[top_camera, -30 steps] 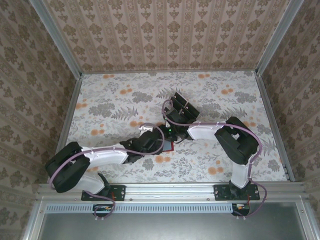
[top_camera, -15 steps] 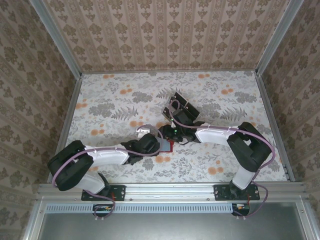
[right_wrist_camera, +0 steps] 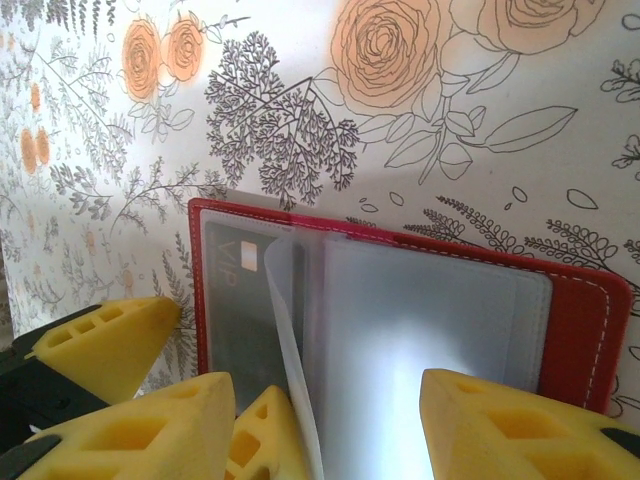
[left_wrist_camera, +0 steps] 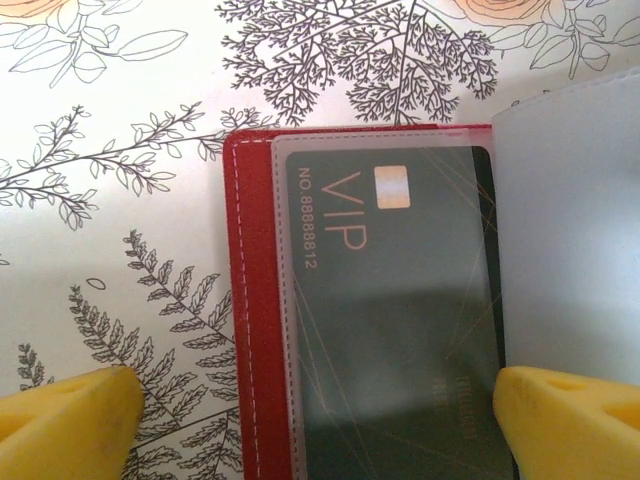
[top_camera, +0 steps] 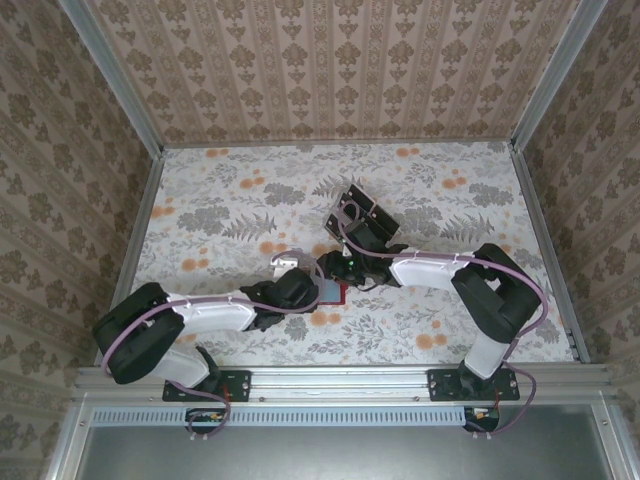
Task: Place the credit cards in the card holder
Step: Flip over the card slot in the card holder.
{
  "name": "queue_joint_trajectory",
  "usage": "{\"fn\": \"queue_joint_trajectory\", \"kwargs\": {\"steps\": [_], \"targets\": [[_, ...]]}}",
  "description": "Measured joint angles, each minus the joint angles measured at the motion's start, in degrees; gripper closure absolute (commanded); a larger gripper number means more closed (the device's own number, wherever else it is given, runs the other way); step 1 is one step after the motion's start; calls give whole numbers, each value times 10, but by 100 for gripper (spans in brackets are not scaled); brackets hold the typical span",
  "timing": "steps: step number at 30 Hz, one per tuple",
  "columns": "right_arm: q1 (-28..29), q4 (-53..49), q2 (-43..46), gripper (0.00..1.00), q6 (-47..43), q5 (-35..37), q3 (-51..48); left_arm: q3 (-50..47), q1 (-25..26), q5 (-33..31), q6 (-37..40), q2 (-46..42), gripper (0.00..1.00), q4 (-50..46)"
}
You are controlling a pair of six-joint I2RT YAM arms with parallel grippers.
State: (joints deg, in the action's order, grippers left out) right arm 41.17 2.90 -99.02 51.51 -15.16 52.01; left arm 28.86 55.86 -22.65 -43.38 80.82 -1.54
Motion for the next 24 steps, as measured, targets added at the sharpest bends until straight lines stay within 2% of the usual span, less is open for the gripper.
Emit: {"fn": "queue_joint_trajectory", "kwargs": {"steps": [10, 19, 24], "targets": [[16, 4, -12, 48, 9, -6, 17, -18, 0, -4, 0, -51, 0, -29], [42, 2, -46, 46, 14, -8, 78, -41, -7, -45, -7, -264, 0, -108], [62, -2, -103, 46, 20, -7, 132, -65, -39, -57, -12, -362, 0, -153]]}}
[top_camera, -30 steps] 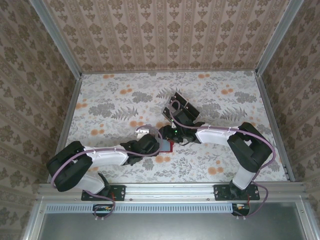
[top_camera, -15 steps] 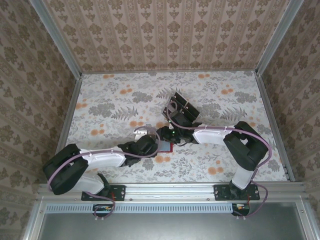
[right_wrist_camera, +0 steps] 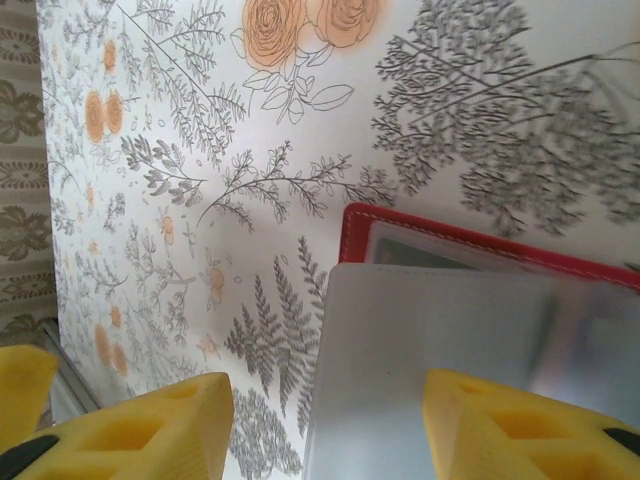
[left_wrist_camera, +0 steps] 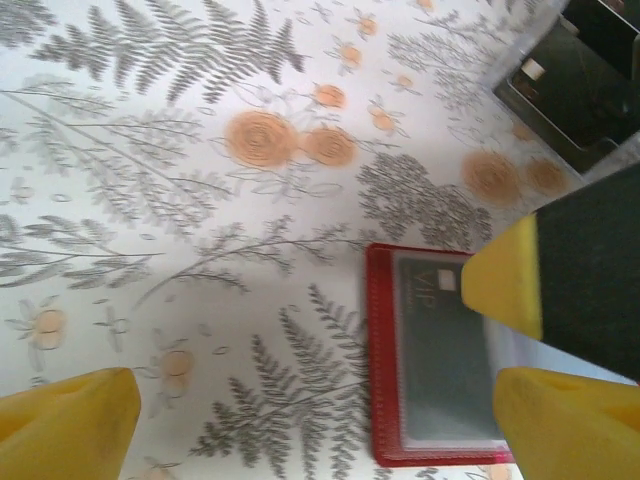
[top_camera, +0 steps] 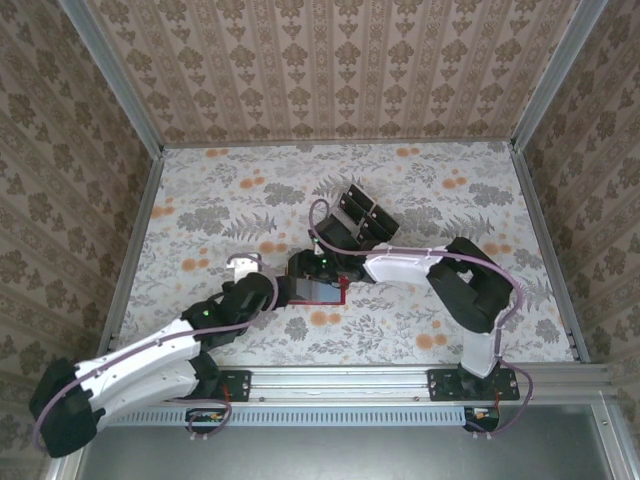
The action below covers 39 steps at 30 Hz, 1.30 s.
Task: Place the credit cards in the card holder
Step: Flip over the card slot in the card holder, then pick up the credit card from the storage box.
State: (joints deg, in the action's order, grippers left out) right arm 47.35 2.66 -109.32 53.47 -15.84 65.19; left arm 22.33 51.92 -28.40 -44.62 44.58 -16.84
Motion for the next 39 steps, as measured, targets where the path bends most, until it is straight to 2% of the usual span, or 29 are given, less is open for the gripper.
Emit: {"fn": "queue_joint_trajectory", "kwargs": {"steps": [6, 15, 19, 25, 30, 35, 39], "targets": [[8, 2, -52, 46, 8, -3, 31, -10, -34, 4, -2, -35, 0, -31], [6, -7, -48, 46, -3, -10, 41, -17, -62, 31, 0, -31, 0, -33], [-6, -43, -6, 46, -31, -13, 54, -17, -80, 49, 11, -16, 0, -28], [-75, -160, 64, 47, -129, 14, 140, -12, -113, 85, 37, 47, 0, -3], [-135, -276, 85, 51, -233, 82, 195, 35, -136, 122, 62, 126, 0, 7], [-148, -372, 85, 54, -322, 160, 216, 79, -144, 149, 76, 177, 0, 19], [-146, -424, 70, 57, -369, 184, 253, 95, -148, 165, 83, 208, 0, 23]]}}
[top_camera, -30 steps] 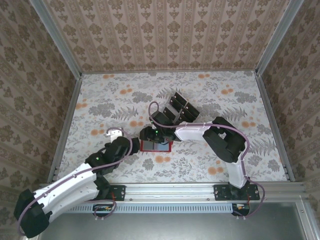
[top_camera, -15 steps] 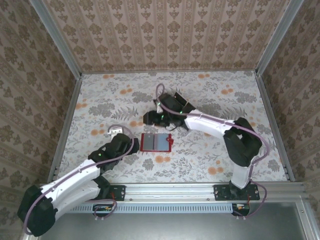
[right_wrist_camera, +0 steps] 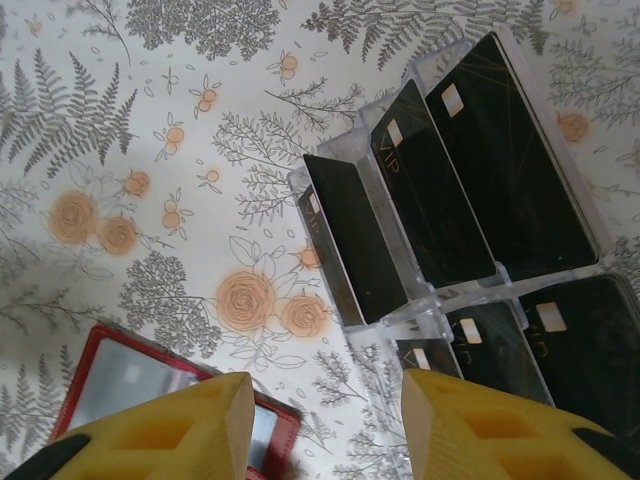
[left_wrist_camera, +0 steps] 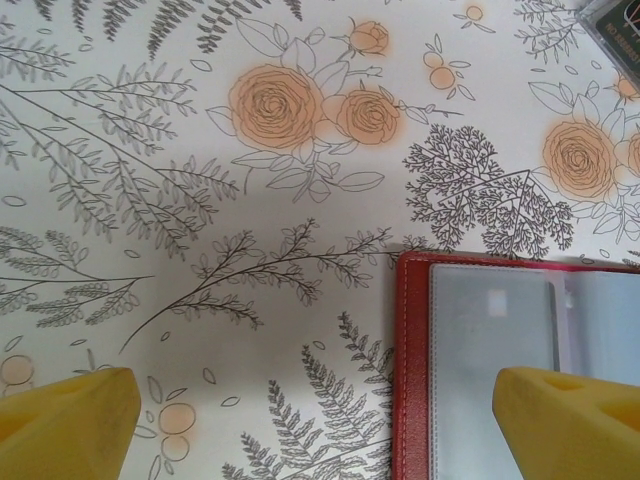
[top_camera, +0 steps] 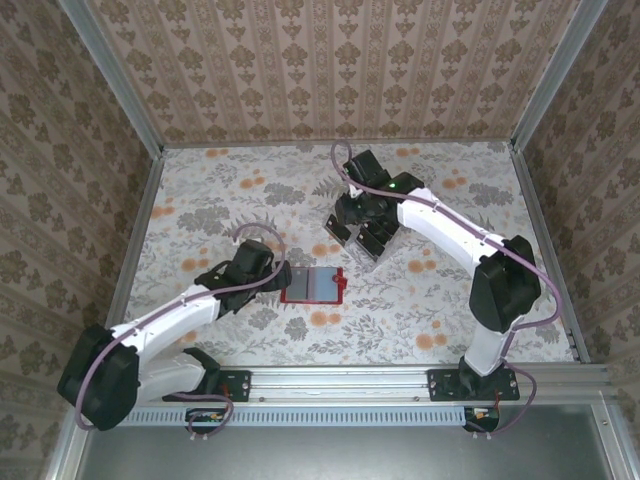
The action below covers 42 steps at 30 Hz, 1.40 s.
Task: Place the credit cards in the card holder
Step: Pick up the credit card from the storage box.
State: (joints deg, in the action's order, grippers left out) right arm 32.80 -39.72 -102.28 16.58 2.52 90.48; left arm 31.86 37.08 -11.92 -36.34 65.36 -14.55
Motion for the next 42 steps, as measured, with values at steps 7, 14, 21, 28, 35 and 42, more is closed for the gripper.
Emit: {"fn": "queue_joint_trajectory", "kwargs": {"steps": [7, 14, 21, 28, 35, 42], "targets": [[4, -43, -86, 62, -43, 18, 78, 7, -2, 15, 2, 23, 0, 0], [25, -78, -160, 62, -65, 51, 129, 9, -12, 19, 2, 27, 0, 0], [43, -101, -212, 66, -90, 115, 196, 9, -20, 23, 4, 29, 0, 0], [47, -118, -246, 70, -109, 157, 225, 9, -27, 28, 4, 29, 0, 1], [47, -127, -265, 76, -120, 171, 234, 9, -31, 32, 4, 29, 0, 9], [47, -132, -271, 86, -125, 177, 236, 9, -35, 32, 4, 29, 0, 10]]}}
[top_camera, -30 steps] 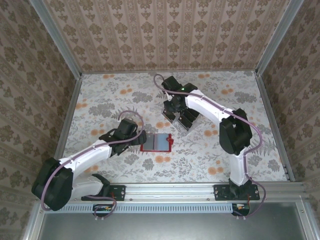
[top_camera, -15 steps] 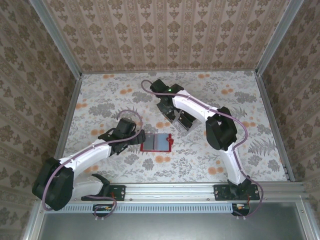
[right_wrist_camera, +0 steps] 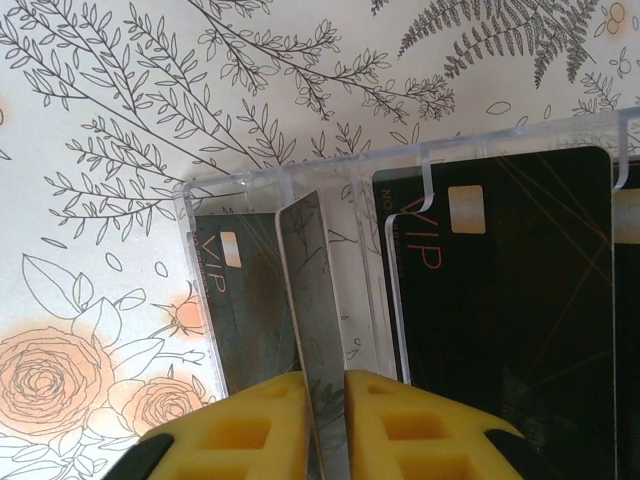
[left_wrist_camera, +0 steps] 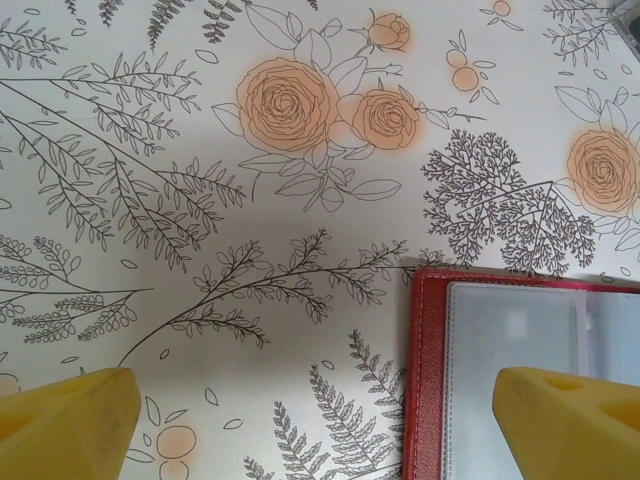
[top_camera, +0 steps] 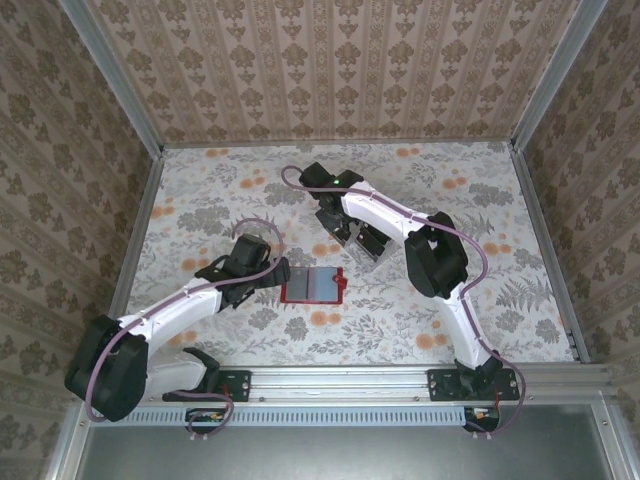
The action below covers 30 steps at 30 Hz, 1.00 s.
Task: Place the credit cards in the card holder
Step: Pick up the credit card from the storage box.
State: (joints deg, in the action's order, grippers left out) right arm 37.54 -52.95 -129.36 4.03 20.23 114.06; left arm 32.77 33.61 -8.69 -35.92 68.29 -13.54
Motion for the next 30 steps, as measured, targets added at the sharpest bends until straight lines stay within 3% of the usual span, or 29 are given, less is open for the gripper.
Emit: {"fn": "queue_joint_trajectory", "kwargs": {"steps": [10, 19, 27, 30], "targets": [[0, 0, 0, 100, -12, 2, 4, 0, 0, 5, 0, 0, 0, 3], [2, -10, 15, 100, -16, 2, 26, 0, 0, 8, 0, 0, 0, 4], [30, -9, 104, 100, 0, 2, 24, -1, 0, 8, 0, 0, 0, 4], [54, 17, 170, 100, 35, -14, -24, -1, 0, 8, 0, 0, 0, 4]]}}
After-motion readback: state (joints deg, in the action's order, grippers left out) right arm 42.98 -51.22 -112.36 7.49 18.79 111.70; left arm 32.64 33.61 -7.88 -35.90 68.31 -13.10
